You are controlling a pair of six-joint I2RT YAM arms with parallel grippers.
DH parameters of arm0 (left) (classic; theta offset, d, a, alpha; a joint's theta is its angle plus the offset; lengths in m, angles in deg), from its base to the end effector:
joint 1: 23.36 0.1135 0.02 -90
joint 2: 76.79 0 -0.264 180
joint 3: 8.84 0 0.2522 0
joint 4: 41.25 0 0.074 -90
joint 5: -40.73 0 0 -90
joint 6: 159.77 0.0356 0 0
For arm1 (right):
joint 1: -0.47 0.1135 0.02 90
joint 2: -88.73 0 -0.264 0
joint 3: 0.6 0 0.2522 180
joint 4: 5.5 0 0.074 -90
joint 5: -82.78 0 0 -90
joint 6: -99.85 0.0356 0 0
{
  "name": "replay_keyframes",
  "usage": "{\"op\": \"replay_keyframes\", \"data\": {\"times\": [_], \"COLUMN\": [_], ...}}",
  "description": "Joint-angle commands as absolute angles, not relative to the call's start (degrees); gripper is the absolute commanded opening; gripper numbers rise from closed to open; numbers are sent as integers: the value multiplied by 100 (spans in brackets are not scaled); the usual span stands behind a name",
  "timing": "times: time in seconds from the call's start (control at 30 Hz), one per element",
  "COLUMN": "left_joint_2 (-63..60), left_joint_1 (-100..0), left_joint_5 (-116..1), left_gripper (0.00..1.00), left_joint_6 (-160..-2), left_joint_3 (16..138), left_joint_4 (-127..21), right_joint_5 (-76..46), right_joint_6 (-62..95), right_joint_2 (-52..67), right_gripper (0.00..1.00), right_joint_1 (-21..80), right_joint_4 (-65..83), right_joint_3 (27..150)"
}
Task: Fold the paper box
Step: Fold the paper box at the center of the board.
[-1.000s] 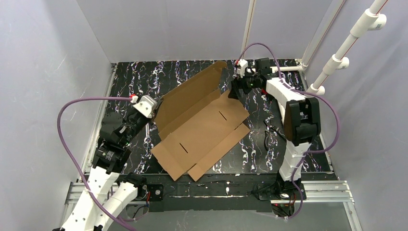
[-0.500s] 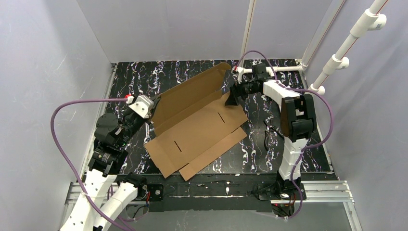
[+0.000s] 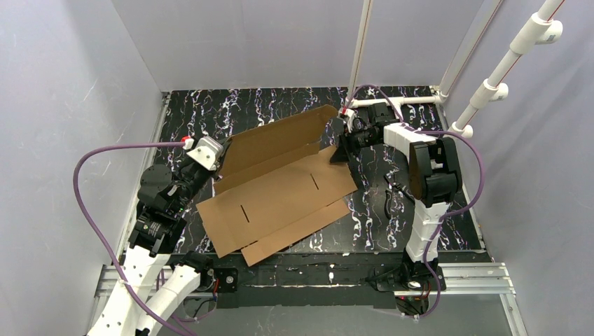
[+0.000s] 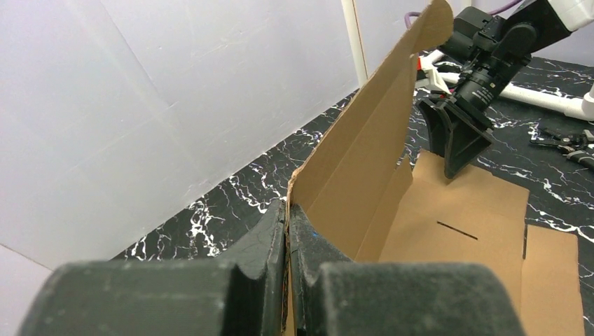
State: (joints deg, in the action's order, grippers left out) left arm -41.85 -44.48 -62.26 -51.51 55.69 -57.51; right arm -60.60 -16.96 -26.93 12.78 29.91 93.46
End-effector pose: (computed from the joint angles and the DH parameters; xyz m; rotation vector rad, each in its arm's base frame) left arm 0.1171 -0.0538 0.4143 0.6298 1.1904 -0.1938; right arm 0.4049 0.1176 0.1787 -1.0771 2.0234 1.0460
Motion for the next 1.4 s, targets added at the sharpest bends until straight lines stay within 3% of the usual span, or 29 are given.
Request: {"op": "replay_keyframes", "data": {"times": [0.0, 0.2, 0.43, 0.93, 1.37], "left_joint_2": [-4217, -4289, -4451, -4930, -4915], "left_joint_1": [-4446, -4446, -4450, -4449, -4445], "left_joint_5": [-6124, -6001, -5762, -5892, -7108], "left_gripper": [0, 0, 0, 0, 0], "left_joint_6": [-5137, -5324, -5675, -6370, -6847], "left_joint_3": [5878, 5814, 5638, 5222, 5345], "left_joint_4": [-5535, -5335, -5333, -4783, -4727], "right_joint_5": [-6315, -6412, -6304, -6535, -6717], "right_joint_6": [-1597, -1166, -896, -1015, -2718], "right_joint_2": [-2322, -2131, -2012, -1709, -1603], "right_gripper": [56, 27, 2, 1, 1], "right_joint_1": [1233, 1233, 1225, 1125, 1075], "right_joint_4": [2609, 2015, 1792, 2490, 4424], "right_joint_3": [9133, 8807, 8833, 9688, 10249]}}
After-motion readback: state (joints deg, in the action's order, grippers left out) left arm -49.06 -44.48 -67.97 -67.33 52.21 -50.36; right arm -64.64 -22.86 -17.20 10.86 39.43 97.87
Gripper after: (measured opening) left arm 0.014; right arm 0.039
